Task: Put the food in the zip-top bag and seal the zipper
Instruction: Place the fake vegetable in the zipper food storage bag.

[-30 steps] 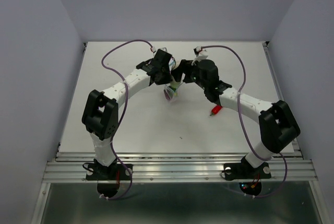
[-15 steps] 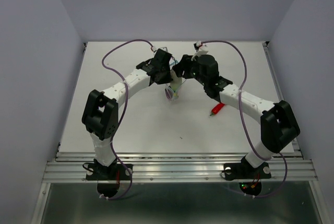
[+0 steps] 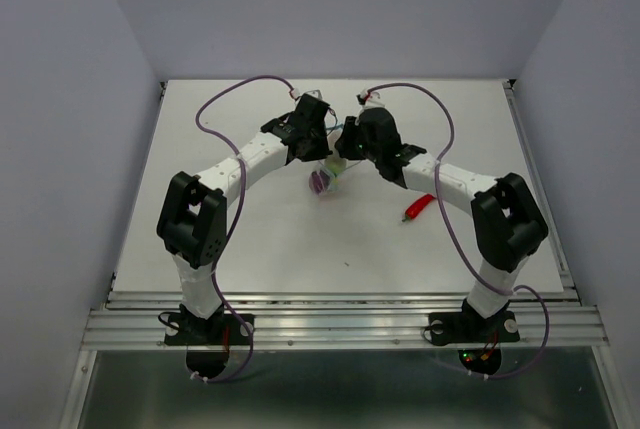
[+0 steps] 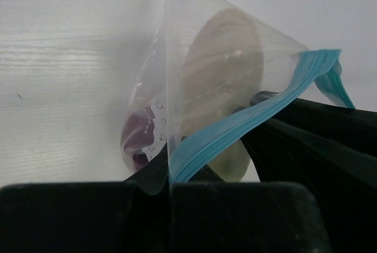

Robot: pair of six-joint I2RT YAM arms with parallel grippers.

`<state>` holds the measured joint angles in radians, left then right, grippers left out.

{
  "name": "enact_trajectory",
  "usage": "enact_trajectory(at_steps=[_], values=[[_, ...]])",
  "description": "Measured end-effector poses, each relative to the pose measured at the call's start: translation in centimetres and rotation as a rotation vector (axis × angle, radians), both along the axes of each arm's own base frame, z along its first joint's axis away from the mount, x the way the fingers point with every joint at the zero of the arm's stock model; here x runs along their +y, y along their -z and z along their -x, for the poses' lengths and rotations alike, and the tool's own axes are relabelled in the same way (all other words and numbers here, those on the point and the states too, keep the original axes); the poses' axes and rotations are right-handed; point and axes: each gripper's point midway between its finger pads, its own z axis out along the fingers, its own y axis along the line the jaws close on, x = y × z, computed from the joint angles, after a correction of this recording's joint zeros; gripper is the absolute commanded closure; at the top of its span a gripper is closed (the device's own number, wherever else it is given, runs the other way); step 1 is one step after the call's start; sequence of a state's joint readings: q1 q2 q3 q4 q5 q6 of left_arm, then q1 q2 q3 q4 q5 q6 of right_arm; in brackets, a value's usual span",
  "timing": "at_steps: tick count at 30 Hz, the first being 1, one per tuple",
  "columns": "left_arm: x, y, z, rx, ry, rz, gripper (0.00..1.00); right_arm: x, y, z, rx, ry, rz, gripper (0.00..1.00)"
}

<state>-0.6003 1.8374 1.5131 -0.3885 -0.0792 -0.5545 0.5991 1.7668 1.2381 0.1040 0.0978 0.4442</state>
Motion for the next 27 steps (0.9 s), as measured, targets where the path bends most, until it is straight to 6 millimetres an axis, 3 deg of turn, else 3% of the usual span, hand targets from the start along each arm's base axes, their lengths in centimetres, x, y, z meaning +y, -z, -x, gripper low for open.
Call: enact_trajectory(at_steps=[4,9,13,14,17,23,25,27], values=[[0.0,0.0,0.0,-0.002,0.000,0.001,1.00,0.1,0.9,0.0,0.030,0.002,0.025,0.70],[-0.1,-0.1,-0.1,-0.003,0.001,0.003,1.00,0.7,-0.1,0.0,0.020,-0.013,0.022,0.64],[-0.1,0.0,0.0,-0.002,0.001,0.003,1.00,1.1,-1.5,0.1,0.012,-0.041,0.012,0.59],[-0.1,0.0,0.0,-0.002,0.001,0.003,1.00,1.2,-2.0,0.2,0.008,-0.045,0.007,0.54],[-0.1,-0.1,-0.1,-0.002,0.000,0.003,1.00,0.9,-4.2,0.6,-0.012,-0.043,-0.003,0.48],[0.0,0.0,0.0,-0.002,-0.001,0.002,1.00,-2.4,-8.6,2.0,-0.029,0.048,-0.017,0.33],[0.0,0.0,0.0,-0.001,0.000,0.002,1.00,-4.6,-9.3,2.6,-0.021,0.099,-0.028,0.25],[0.0,0.0,0.0,-0.001,0.000,0.002,1.00,-7.6,-9.3,3.2,-0.004,0.166,-0.034,0.11]])
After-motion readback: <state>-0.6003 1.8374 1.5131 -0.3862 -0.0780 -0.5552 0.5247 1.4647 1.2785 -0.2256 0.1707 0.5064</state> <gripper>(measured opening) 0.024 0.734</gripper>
